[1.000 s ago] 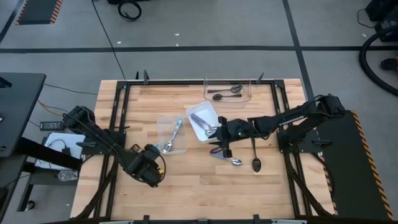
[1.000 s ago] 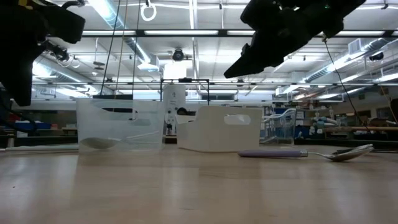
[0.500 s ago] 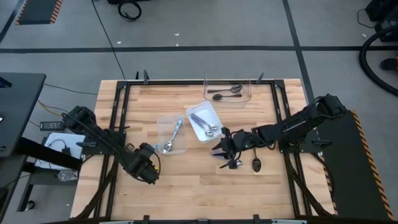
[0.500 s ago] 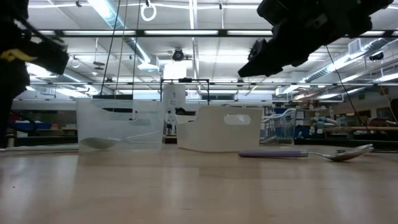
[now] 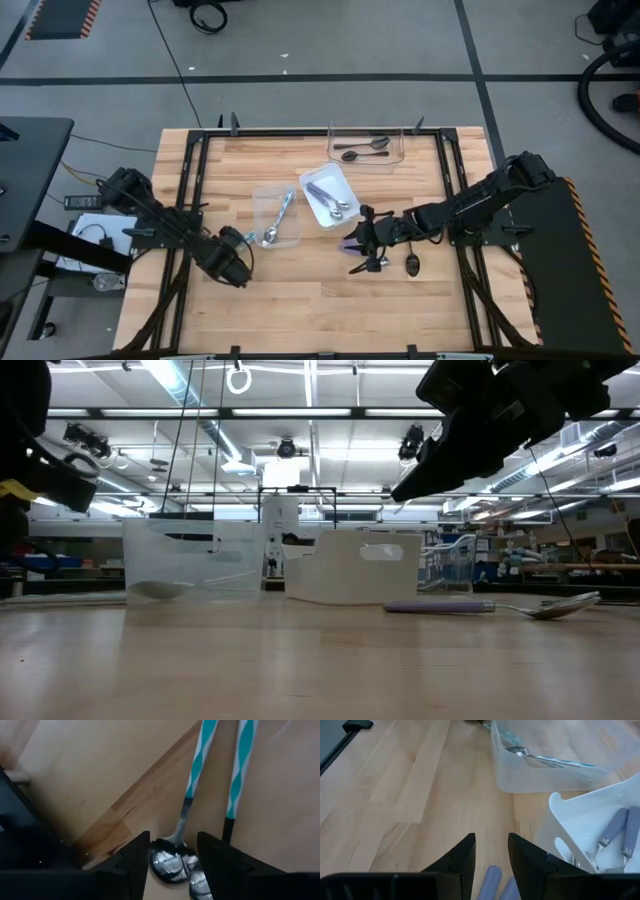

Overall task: Sort silverware by color (type)
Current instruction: Put the white-green patterned spoon into the bottom transparent bin

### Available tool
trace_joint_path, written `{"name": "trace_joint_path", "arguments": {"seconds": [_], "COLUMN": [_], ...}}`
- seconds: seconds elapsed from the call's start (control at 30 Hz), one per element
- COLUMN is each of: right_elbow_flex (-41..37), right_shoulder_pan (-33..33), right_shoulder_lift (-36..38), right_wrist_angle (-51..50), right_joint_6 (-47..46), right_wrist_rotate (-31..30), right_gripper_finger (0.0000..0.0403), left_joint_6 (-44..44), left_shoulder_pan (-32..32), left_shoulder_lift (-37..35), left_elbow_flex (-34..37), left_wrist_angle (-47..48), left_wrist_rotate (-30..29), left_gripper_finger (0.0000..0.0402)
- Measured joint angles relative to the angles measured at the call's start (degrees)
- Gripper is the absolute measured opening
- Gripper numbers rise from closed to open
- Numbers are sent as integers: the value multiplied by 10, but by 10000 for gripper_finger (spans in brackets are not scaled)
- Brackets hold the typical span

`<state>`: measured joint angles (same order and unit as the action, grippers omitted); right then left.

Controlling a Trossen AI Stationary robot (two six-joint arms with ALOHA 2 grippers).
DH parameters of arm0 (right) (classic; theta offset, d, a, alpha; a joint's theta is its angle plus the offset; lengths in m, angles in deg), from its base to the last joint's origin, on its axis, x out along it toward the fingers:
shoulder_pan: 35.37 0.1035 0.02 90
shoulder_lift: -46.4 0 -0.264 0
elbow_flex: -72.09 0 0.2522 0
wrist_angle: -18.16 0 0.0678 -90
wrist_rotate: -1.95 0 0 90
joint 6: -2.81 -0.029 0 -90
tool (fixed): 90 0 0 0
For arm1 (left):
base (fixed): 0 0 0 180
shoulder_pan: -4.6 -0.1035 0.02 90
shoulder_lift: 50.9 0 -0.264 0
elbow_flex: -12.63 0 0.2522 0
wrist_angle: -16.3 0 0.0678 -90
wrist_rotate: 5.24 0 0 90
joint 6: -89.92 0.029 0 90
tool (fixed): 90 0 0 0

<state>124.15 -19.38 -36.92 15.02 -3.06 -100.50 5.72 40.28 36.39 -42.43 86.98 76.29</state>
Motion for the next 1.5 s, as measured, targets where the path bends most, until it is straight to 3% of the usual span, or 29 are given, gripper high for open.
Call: {"name": "trace_joint_path", "arguments": {"seconds": [0.37,0.67,0.9,1.23,1.5], "right_elbow_flex": [0,0,0,0,0], "right_shoulder_pan": [0,0,0,0,0], "right_shoulder_lift": [0,0,0,0,0], "right_wrist_angle": [13,27,40,39,39], "right_joint_6": [9,22,31,45,45], "right_wrist_rotate": [0,1,18,18,20], "right_gripper_finger": [125,125,123,110,99], "left_joint_6": [-15,-3,88,181,305], "left_shoulder_pan": [-3,-6,-57,-131,-201], "left_shoulder_lift": [-112,-138,-135,-135,-135], "left_elbow_flex": [51,52,52,52,52], "left_wrist_angle": [-22,-31,-35,-61,-61], "left_wrist_rotate": [-6,-22,-35,64,88], "left_gripper_finger": [156,141,142,142,179]}}
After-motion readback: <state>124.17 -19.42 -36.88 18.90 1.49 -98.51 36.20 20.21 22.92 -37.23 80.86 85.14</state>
